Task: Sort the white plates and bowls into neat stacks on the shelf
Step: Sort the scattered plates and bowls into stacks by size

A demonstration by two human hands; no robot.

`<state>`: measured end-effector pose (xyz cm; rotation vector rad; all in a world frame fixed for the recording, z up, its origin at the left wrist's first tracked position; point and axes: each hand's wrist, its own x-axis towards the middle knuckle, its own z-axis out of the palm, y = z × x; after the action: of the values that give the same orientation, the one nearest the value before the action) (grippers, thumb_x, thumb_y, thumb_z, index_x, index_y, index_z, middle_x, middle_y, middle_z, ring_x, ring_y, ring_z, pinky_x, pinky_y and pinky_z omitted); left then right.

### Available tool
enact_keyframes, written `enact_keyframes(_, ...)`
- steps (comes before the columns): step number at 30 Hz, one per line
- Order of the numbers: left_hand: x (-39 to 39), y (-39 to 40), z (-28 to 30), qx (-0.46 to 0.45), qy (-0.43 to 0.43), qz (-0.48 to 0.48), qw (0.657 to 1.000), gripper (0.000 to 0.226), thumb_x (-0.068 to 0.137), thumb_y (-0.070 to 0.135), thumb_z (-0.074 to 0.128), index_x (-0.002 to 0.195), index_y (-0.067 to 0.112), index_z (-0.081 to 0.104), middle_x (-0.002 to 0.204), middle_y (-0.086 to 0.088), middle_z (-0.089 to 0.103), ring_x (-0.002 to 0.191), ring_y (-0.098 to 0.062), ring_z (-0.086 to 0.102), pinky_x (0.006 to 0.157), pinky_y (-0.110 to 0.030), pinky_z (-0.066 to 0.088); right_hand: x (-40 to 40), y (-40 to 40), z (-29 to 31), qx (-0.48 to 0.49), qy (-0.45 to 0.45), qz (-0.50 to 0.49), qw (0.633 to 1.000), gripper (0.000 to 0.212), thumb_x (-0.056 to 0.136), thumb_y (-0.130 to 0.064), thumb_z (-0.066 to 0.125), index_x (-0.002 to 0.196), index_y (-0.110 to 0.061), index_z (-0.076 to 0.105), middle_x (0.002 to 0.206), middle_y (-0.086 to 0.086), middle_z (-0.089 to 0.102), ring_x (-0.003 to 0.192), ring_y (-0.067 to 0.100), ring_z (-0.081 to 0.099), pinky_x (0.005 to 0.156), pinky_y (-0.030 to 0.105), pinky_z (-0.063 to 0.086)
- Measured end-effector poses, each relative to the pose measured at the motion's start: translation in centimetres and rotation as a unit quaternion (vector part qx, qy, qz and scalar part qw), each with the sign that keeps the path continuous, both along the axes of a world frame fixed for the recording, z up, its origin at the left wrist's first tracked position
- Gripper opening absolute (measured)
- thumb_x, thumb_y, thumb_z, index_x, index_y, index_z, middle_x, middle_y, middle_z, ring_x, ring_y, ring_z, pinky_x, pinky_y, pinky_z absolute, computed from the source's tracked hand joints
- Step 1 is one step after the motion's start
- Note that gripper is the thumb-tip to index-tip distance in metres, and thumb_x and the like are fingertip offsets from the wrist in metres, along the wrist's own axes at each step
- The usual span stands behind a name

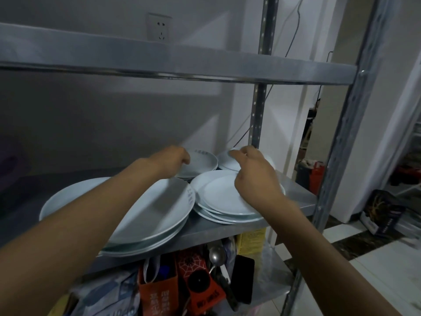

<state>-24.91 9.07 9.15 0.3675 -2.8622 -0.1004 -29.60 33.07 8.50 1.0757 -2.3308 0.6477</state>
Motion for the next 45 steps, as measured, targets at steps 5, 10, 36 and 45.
enact_keyframes(5, -1.5, -2.2, 0.0, 0.046, -0.003, 0.001, 0.999, 0.028, 0.083, 0.001, 0.058, 0.104, 0.011, 0.073, 0.115, -0.008, 0.069, 0.106, -0.023, 0.062, 0.092, -0.023, 0.043, -1.2, -3.0, 0.4, 0.005, -0.001, 0.026, 1.0, 0.058, 0.079, 0.004, 0.047, 0.134, -0.016, 0.05, 0.127, 0.012, 0.051, 0.111, 0.032, 0.05, 0.086, 0.04, 0.048)
enact_keyframes(10, -3.1, -1.7, -1.2, 0.036, -0.085, 0.012, 0.996, 0.018, 0.081, 0.009, 0.064, 0.095, 0.019, 0.071, 0.106, -0.003, 0.069, 0.097, -0.021, 0.063, 0.085, -0.026, 0.049, -1.7, -5.0, 0.2, -0.017, -0.013, 0.048, 0.999, 0.056, 0.08, 0.002, 0.049, 0.133, -0.016, 0.051, 0.129, 0.011, 0.052, 0.113, 0.03, 0.052, 0.09, 0.038, 0.046)
enact_keyframes(36, -2.9, -3.4, -1.7, -0.038, -0.151, -0.026, 0.987, 0.016, 0.078, 0.01, 0.063, 0.063, 0.016, 0.061, 0.049, 0.005, 0.047, 0.06, -0.019, 0.047, 0.054, -0.021, 0.034, -1.6, -3.4, -0.4, -0.042, -0.071, 0.085, 0.993, 0.049, 0.085, 0.0, 0.045, 0.13, -0.016, 0.054, 0.131, 0.005, 0.051, 0.115, 0.024, 0.05, 0.093, 0.038, 0.048)
enact_keyframes(45, -2.2, -3.4, 0.0, -0.077, -0.029, -0.005, 0.997, 0.012, 0.077, 0.008, 0.054, 0.066, 0.008, 0.058, 0.066, -0.01, 0.053, 0.064, -0.027, 0.05, 0.061, -0.03, 0.042, -1.2, -3.5, -0.6, -0.054, -0.094, 0.088, 0.99, 0.05, 0.085, 0.001, 0.043, 0.131, -0.018, 0.054, 0.132, 0.004, 0.05, 0.118, 0.022, 0.048, 0.098, 0.036, 0.044)
